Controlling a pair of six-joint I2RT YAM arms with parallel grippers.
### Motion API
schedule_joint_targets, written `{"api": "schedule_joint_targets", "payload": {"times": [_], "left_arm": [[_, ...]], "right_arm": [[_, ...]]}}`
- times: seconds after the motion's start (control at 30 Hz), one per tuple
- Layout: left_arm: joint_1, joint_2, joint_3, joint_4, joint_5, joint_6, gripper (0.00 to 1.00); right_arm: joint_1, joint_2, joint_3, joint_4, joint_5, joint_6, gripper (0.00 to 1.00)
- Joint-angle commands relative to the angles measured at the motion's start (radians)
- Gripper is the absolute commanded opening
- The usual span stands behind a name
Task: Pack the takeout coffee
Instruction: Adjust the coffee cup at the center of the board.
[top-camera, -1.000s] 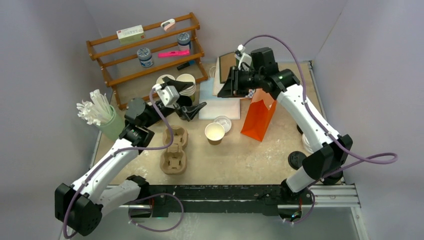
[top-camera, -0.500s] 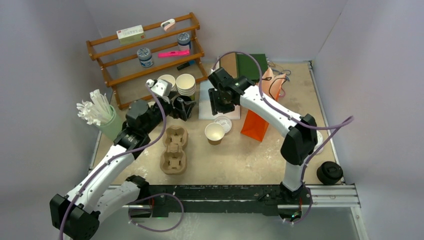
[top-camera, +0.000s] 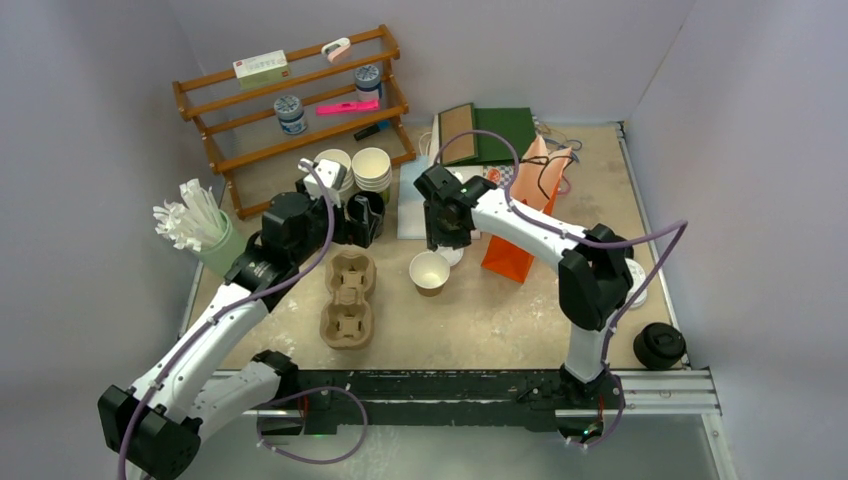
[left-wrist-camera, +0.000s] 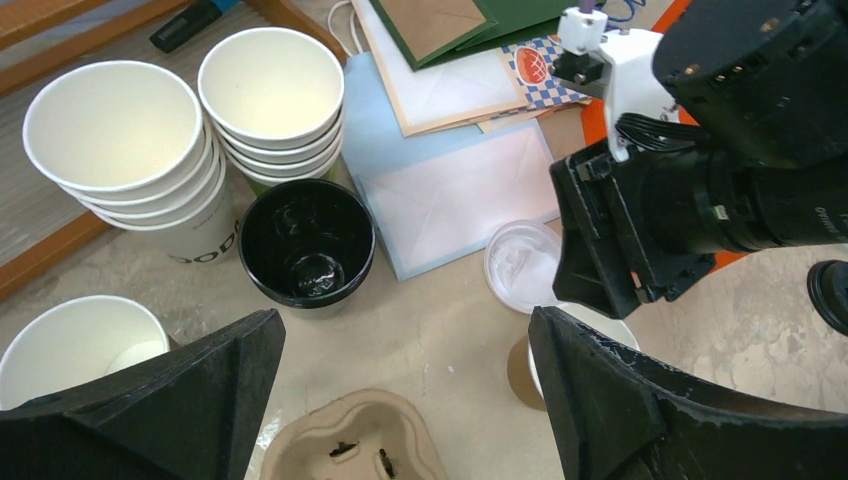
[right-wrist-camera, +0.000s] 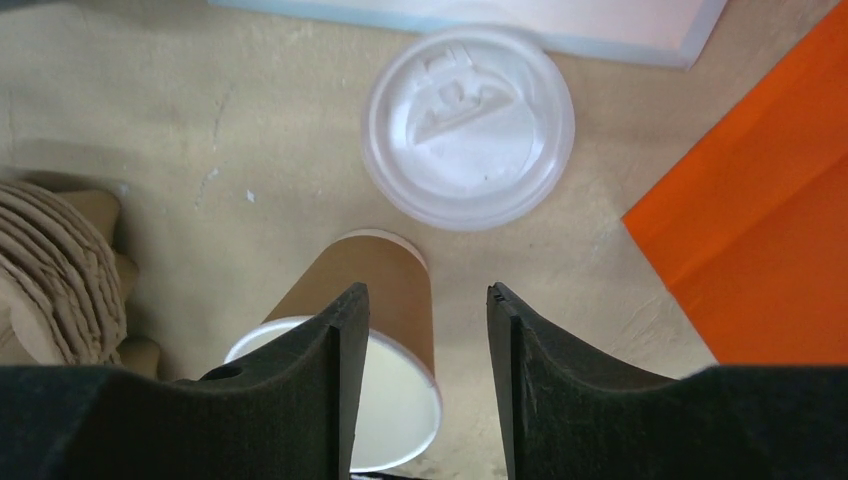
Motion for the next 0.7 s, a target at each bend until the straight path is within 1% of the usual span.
{"api": "schedule_joint_targets", "payload": {"times": [0.0,0.13,0.23,0.4,0.67], "left_arm": [[-0.003,0.012,0.041,0.007,0.005,0.013,1.00],[-0.003,0.029,0.038,0.020,0.039,0.008,1.00],[-0.003,0.037,0.032,0.023,0.063,0.007,1.00],[-0.003,0.042,0.027,0.024,0.078,0.010,1.00],[-0.003,0.047,0.024,0.025,0.084,0.010,1.00]], "right_arm": [[0.006,-0.099,-0.078,0.065,-0.051,0.052,0.50],[0.005,-0.135,-0.109,0.063,-0.037,0.060,0.50],[0.005,-0.155,-0.122,0.076,-0.065,0.057,0.48],[0.005,-0.147,-0.148,0.117,-0.165,0.039,0.43],[0.010,-0.116,-0.147,0.169,-0.307,0.044,0.43]]}}
